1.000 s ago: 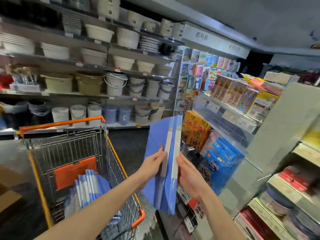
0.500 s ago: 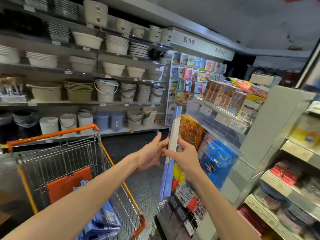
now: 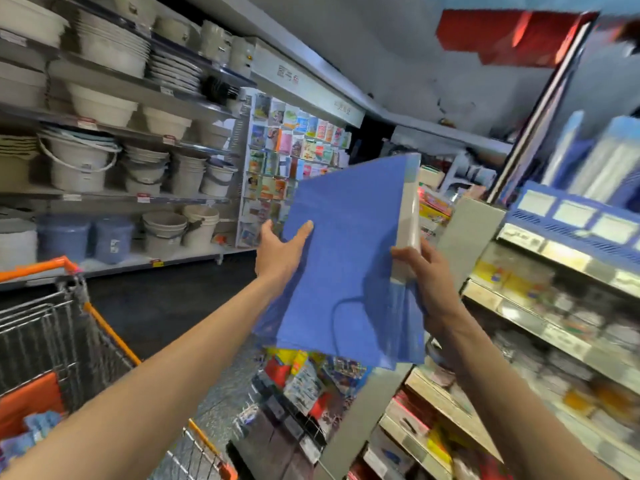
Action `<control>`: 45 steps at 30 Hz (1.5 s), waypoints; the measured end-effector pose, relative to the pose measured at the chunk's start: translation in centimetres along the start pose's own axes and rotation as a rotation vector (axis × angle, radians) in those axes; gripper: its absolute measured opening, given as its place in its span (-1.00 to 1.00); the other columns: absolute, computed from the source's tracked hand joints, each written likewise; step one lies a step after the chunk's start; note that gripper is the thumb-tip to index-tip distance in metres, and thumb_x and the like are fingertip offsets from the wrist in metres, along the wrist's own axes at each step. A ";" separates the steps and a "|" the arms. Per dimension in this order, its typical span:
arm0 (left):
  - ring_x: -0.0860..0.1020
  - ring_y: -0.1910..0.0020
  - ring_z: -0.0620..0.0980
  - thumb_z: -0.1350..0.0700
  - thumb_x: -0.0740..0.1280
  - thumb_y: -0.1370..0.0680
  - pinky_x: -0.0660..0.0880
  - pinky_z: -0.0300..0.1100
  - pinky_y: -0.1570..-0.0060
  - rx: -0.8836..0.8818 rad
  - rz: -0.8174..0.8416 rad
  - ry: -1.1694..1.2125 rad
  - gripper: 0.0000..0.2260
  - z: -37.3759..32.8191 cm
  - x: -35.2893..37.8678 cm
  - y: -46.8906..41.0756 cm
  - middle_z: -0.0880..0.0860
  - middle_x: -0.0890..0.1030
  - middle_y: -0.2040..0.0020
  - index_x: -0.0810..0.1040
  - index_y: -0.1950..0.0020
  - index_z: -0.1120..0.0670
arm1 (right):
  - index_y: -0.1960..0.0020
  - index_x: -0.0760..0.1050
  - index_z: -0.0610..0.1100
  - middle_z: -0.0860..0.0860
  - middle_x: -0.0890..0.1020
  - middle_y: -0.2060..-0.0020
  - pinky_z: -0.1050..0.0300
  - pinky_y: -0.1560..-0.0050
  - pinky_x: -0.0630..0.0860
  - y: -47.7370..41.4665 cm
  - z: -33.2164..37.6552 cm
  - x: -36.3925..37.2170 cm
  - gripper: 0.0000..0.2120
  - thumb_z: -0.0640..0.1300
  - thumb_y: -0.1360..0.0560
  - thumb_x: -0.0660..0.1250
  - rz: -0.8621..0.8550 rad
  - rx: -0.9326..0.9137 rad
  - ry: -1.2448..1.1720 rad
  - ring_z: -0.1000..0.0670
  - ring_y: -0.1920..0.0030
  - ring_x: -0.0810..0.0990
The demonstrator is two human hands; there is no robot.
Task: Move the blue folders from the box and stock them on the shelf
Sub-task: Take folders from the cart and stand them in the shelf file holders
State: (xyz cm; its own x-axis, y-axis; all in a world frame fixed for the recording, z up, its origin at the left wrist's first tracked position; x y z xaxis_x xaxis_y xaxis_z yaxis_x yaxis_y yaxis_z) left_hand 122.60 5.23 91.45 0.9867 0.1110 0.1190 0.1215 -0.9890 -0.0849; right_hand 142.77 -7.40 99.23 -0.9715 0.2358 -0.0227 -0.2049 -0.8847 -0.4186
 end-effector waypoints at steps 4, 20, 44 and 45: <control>0.68 -0.07 0.16 -0.36 0.65 -0.04 0.64 0.12 -0.04 -0.228 0.282 0.281 0.04 -0.5 4.2 -0.5 0.16 0.66 -0.22 0.54 -0.35 0.22 | -0.03 0.56 -0.15 0.00 0.66 0.25 0.23 0.31 0.56 1.1 3.0 -3.6 -0.82 -0.23 -0.42 0.35 -0.067 -0.061 -0.017 0.06 0.31 0.61; 0.69 0.19 0.02 -0.34 0.60 -0.17 0.67 0.04 0.09 -0.029 0.352 0.305 -0.47 -9.3 24.7 10.5 -0.01 0.71 0.20 0.67 0.22 0.09 | -0.11 0.56 -0.27 -0.10 0.65 0.20 0.13 0.34 0.44 5.9 15.0 -22.7 -0.73 -0.13 -0.50 0.45 -0.324 -0.034 0.282 -0.08 0.26 0.58; 0.52 -0.32 0.08 -0.27 0.32 -0.56 0.48 0.11 -0.30 0.869 0.426 -0.411 -0.36 -23.0 50.5 17.0 0.12 0.53 -0.37 0.31 -0.52 0.04 | 0.08 0.46 -0.14 0.15 0.52 0.32 0.53 0.26 0.28 1.2 28.3 -47.0 -0.91 -0.16 -0.53 0.36 -0.957 -0.782 0.625 0.07 0.26 0.46; 0.52 -0.31 0.07 -0.25 0.30 -0.58 0.47 0.11 -0.31 0.889 0.416 -0.417 -0.40 -23.4 51.1 16.6 0.11 0.54 -0.37 0.33 -0.52 0.04 | 0.08 0.44 -0.12 0.14 0.50 0.32 0.48 0.26 0.27 0.3 28.4 -47.3 -0.90 -0.16 -0.54 0.36 -0.971 -0.781 0.623 0.10 0.25 0.44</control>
State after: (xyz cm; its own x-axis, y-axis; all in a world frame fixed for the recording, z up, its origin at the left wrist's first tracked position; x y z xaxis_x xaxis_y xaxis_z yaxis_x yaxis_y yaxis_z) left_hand 172.48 -7.76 119.23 0.9073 -0.0270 -0.4197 -0.3644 -0.5484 -0.7526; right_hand 185.29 -30.28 125.98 -0.2258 0.9399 0.2562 -0.4402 0.1361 -0.8875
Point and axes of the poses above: each hand's wrist, its own y-axis away from the middle knuckle, its own x-axis out of the palm, z = x × y, the point moved 5 cm from there along -y, towards the middle knuckle
